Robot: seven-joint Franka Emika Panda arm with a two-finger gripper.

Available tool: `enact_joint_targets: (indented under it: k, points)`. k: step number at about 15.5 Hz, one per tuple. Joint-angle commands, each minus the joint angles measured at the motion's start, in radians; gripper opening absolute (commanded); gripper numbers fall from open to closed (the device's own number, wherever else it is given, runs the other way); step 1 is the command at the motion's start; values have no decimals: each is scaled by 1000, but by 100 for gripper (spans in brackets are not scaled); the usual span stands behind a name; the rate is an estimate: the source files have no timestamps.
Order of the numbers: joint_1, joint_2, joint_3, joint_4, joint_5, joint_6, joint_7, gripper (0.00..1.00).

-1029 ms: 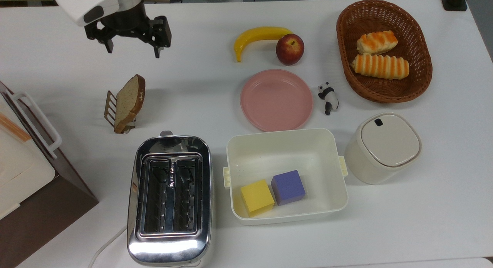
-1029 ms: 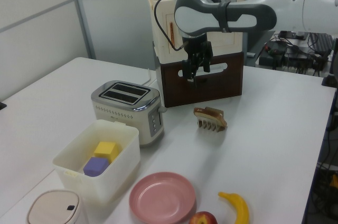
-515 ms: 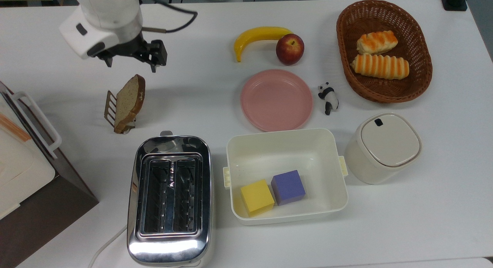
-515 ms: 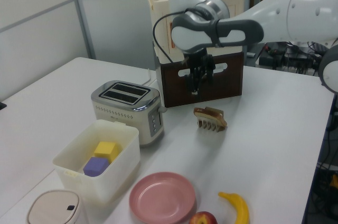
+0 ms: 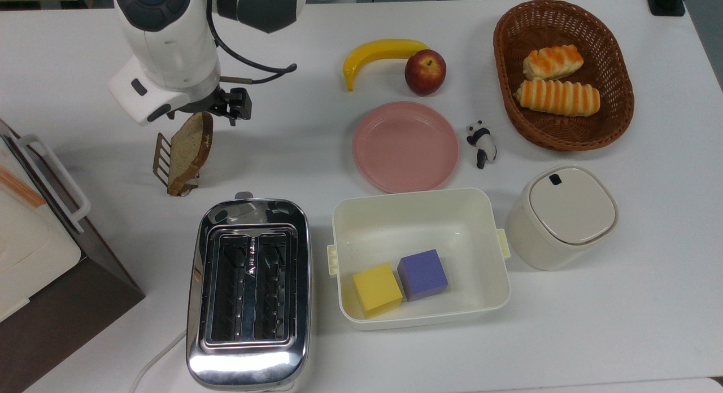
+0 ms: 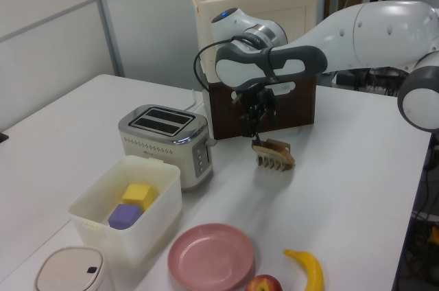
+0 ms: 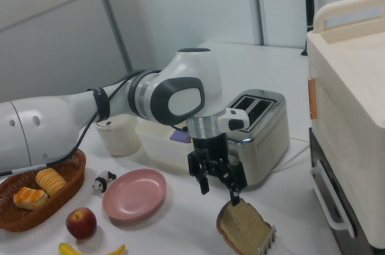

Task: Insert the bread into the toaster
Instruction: 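Move the gripper down over the bread slice in the metal rack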

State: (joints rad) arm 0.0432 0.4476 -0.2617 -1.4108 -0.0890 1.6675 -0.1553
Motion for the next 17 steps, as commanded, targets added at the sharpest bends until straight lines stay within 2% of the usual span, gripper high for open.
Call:
enact_joint_targets:
  k: [1, 3, 4, 11, 14, 17]
  points:
    - [9, -9, 1, -19, -20, 24, -3, 86]
    - [9, 6, 1, -19, -21, 24, -6, 77]
    - [11, 11, 2, -19, -21, 24, -13, 75]
    - [11, 33, 4, -19, -46, 29, -38, 73]
    - [11, 33, 4, -19, -44, 28, -49, 46]
    - [11, 33, 4, -19, -44, 28, -52, 26]
